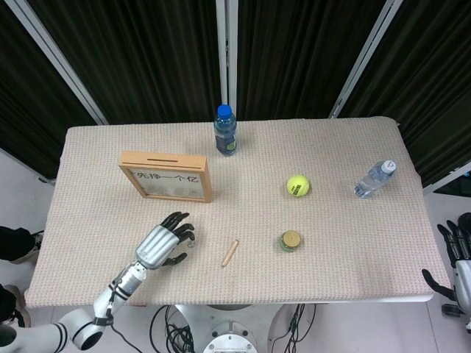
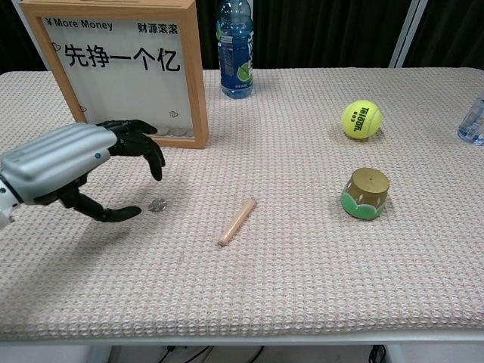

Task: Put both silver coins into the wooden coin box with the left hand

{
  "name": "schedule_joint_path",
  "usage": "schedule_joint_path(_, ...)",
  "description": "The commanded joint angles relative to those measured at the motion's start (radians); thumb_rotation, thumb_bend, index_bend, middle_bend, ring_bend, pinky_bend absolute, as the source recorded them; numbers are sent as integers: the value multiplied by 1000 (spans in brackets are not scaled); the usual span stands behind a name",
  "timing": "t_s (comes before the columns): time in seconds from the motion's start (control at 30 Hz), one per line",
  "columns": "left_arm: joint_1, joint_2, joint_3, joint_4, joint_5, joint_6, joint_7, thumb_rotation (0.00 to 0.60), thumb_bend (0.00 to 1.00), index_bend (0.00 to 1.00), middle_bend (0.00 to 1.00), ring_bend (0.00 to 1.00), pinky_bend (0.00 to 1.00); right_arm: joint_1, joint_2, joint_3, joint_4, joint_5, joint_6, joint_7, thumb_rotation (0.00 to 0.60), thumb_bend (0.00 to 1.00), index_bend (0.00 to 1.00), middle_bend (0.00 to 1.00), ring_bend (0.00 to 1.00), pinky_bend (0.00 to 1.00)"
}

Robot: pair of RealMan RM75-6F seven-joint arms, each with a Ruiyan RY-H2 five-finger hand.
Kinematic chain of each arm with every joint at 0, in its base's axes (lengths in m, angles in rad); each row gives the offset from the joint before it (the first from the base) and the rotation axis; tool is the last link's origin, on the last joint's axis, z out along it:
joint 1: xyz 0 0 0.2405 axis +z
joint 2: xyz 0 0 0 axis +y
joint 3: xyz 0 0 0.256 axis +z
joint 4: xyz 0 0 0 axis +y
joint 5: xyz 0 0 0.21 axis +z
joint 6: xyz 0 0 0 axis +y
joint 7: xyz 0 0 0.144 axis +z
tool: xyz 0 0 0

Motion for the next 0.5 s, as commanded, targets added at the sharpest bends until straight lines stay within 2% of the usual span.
schedule_joint_path(0.03, -3, -31, -14, 32, -34, -30, 29, 600, 242, 419, 265, 81, 136, -1, 3, 1, -2, 1, 1, 0, 600, 176, 0, 0, 0, 0)
schedule_joint_path(0.33, -2, -56, -10, 65, -40, -33, 9, 600, 243, 430, 256, 81, 133, 0, 9, 1, -10, 2, -3, -3, 600, 176, 0, 0, 0, 0)
schedule_joint_path(0.5, -6, -61, -9, 75, -35, -29, -2, 600, 242, 430, 217, 59, 120, 3, 10, 1, -15, -2, -6, -7, 600, 176, 0, 0, 0, 0)
